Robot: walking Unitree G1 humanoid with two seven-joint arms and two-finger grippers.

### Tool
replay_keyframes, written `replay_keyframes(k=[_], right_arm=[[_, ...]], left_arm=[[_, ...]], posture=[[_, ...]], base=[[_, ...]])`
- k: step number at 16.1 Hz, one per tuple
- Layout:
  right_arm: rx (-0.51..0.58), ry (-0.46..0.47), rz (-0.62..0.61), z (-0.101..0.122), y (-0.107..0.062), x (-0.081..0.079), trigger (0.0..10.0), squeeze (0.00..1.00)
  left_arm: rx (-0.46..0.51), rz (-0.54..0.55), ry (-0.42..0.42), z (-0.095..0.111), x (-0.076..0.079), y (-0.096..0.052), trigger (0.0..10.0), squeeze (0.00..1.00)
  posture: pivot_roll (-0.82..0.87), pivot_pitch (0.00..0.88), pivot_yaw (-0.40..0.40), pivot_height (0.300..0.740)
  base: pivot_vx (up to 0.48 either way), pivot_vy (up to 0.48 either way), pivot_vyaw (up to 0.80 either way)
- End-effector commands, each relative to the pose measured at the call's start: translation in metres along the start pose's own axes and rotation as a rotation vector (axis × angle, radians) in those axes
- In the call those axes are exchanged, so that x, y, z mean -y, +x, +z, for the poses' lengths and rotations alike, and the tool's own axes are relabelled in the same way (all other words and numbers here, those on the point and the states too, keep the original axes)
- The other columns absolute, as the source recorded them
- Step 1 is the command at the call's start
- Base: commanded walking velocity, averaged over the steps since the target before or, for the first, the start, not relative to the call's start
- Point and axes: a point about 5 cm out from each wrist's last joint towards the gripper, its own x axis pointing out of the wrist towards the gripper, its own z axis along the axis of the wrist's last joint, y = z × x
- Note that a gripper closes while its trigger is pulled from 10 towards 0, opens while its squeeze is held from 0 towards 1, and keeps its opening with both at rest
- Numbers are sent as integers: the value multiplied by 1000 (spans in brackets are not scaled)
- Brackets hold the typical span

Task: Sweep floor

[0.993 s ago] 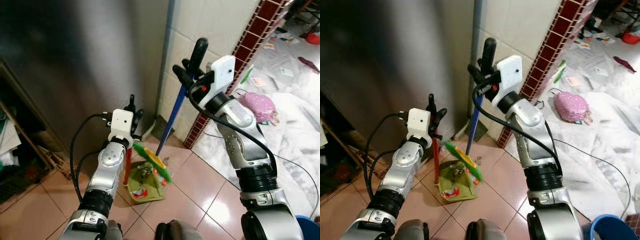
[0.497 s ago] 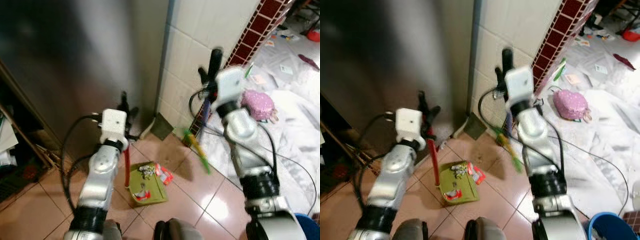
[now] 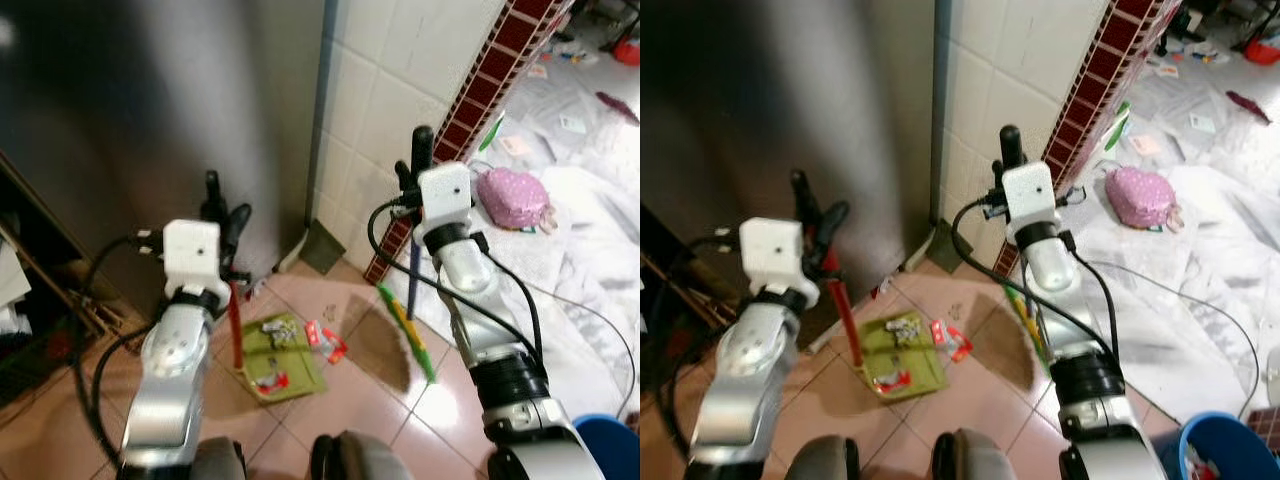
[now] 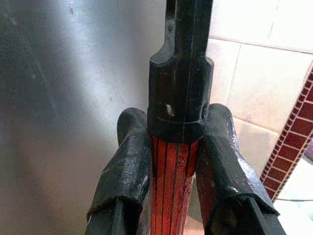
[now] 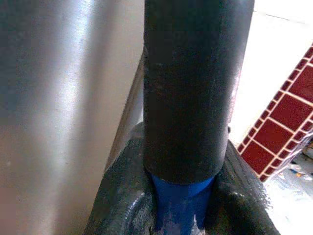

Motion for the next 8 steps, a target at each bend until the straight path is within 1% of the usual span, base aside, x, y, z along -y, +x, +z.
replay_keyframes(k=[1,2,3,4,5,6,7,8], right_arm=[[37,-32,-21,5,1,4,10000,0],[24,-27,-22,3,0,2,10000,0],[20,-25,-22,2,0,1,10000,0],[3,-24,-27,-1,0,0,10000,0],[-24,-54,-30,-6,0,0,10000,0],[-54,-73,-49,-11,-2,4,10000,0],[-83,-70,-67,-15,-3,7,10000,0],[-117,-47,-87,-20,-5,9,10000,0]], left_arm=[[39,-22,1,6,4,-4,10000,0],[0,-32,-11,-3,6,-9,10000,0],[-7,-34,-17,-4,7,-9,10000,0],[20,-63,-30,2,11,-5,10000,0],[30,-83,-37,6,14,-3,10000,0],[33,-119,-33,9,19,-2,10000,0],[16,-141,-6,7,23,-3,10000,0],[13,-154,13,6,25,-6,10000,0]], posture=[[31,126,-94,740],[34,126,-97,740],[34,126,-97,740],[34,126,-97,740],[27,128,-94,740],[26,129,-93,740],[26,132,-90,740],[27,133,-89,740]], base=[[0,0,0],[0,0,0],[0,0,0],[0,0,0],[0,0,0],[0,0,0],[0,0,0],[0,0,0]])
